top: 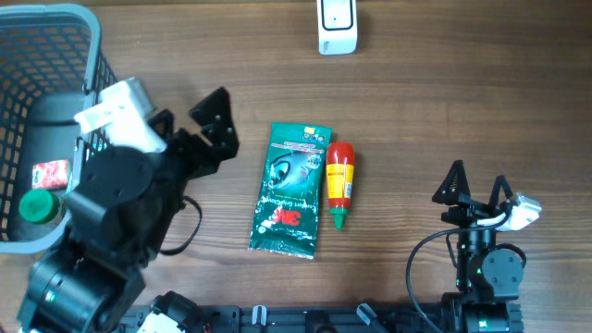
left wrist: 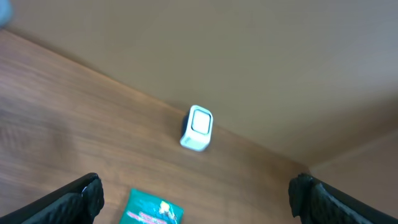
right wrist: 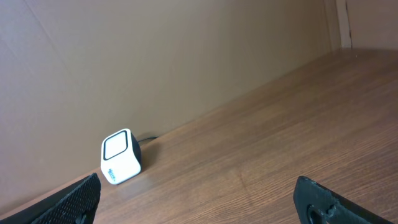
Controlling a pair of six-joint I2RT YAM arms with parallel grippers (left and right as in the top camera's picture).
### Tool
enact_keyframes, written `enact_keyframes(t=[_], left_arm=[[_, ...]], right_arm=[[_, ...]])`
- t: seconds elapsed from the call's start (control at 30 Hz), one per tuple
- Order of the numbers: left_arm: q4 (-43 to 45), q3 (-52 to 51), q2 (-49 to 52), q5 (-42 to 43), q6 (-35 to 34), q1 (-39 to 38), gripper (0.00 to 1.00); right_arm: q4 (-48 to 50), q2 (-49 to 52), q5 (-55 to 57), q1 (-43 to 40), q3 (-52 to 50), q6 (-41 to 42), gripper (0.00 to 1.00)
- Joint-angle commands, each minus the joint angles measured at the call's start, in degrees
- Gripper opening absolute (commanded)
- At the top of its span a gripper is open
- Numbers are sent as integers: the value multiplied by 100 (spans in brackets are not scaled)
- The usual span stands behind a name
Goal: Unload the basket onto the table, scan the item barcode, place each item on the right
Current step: 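Reach into the basket and grasp the light-green tissue wipes pack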
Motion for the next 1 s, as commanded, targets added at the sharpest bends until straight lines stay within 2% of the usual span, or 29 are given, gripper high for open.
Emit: enact_keyframes(t=[0.0, 0.13, 0.27, 0.37, 0.5, 0.57, 0.67, 0.97], left_arm=[[61, 74, -90, -828, 55, 17, 100], [63, 278, -177, -2100, 114, 17, 100], [59, 935, -173, -3659, 525, 205, 100], [63, 1381, -168, -3829, 693, 870, 100], [-68, 1427, -90, -3779, 664, 2000, 100], [-234, 1427, 57, -3436, 616, 2527, 100], [-750, 1427, 452, -2468, 57, 3412, 100], [-1320, 1427, 2074, 833, -433, 5945, 100]], right_arm=[[13, -35, 81, 22, -7, 2, 100], [13, -35, 81, 22, -4, 0, 100], [13, -35, 81, 22, -7, 2, 100], [13, -35, 81, 22, -7, 0, 100], [13, -35, 81, 22, -7, 0, 100], [13, -35, 81, 22, -4, -2, 100], [13, -35, 81, 22, -4, 0, 100], [13, -35, 81, 22, -4, 0, 100]])
